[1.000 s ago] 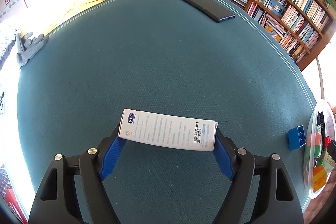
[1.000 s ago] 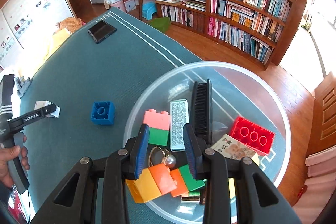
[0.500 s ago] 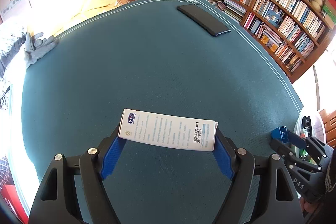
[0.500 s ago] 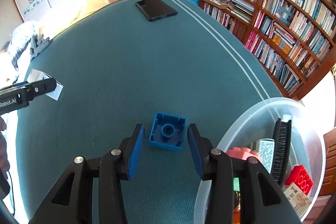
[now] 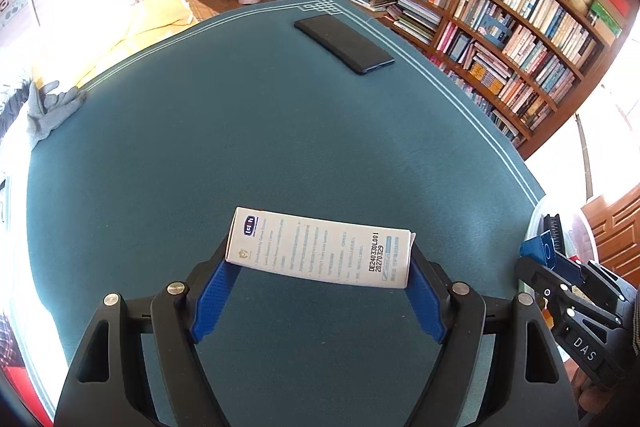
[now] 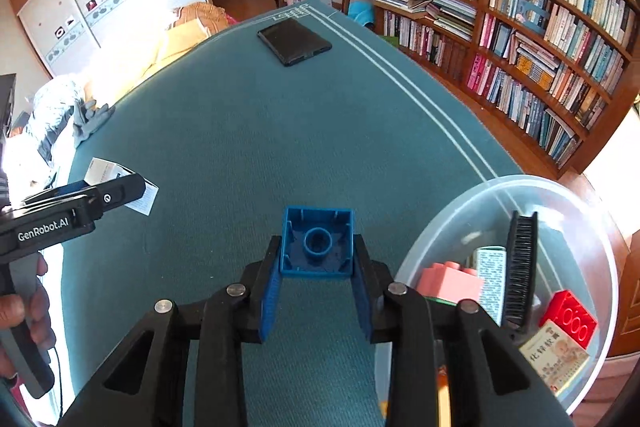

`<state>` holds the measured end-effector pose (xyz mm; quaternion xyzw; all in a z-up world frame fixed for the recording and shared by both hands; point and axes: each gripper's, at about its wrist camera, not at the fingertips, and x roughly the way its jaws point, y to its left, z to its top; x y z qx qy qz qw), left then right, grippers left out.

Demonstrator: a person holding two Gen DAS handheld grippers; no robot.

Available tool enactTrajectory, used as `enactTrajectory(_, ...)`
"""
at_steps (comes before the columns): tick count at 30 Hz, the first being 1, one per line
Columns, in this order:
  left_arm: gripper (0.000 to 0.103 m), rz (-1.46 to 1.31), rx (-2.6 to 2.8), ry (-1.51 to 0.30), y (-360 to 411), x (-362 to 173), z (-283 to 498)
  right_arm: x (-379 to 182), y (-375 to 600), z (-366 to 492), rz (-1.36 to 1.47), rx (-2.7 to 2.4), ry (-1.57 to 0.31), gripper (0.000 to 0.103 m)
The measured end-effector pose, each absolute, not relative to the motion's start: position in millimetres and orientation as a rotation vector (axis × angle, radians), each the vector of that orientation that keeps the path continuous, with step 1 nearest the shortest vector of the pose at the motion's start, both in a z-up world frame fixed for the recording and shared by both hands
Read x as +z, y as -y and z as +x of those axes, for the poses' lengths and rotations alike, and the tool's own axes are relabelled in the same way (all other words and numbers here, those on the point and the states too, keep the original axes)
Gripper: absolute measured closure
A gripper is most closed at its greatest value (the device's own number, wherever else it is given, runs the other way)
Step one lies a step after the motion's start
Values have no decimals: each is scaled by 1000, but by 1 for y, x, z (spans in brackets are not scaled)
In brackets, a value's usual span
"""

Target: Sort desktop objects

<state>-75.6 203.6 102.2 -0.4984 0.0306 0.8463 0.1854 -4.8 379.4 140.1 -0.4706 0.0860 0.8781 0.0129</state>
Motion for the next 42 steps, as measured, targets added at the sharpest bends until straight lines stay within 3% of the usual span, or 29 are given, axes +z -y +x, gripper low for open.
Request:
enactTrajectory(16,23,-1227,2144,-232,-339,136,-15,153,-494,54,-1328,2509,-433,66)
enactTrajectory(17,23,-1223,2128,-239,-347,137,-12,152,-498,56,-1332,2509,-448,64)
enactTrajectory(18,23,-1224,2110,-241,-354,138,-8,152,-500,58,-1331,2509,-455,54)
enactTrajectory(19,23,-1229,2090,-240,-359,139,-4,153,-503,60,-1325,2508,-453,35)
enactTrajectory(21,22,-1245,2051,-234,-374,140,2,157,-508,69,-1283,2517,-439,16)
enactTrajectory(28,21,-1215,2075,-299,-403,150,31,155,-533,92,-1291,2498,-492,15)
enactTrajectory(35,9,-1064,2119,-384,-415,175,48,144,-549,116,-1336,2433,-572,15)
enactTrajectory(38,9,-1033,2127,-403,-419,187,51,152,-549,125,-1304,2423,-602,14)
enactTrajectory(42,9,-970,2197,-510,-421,208,56,164,-539,131,-1263,2410,-588,1)
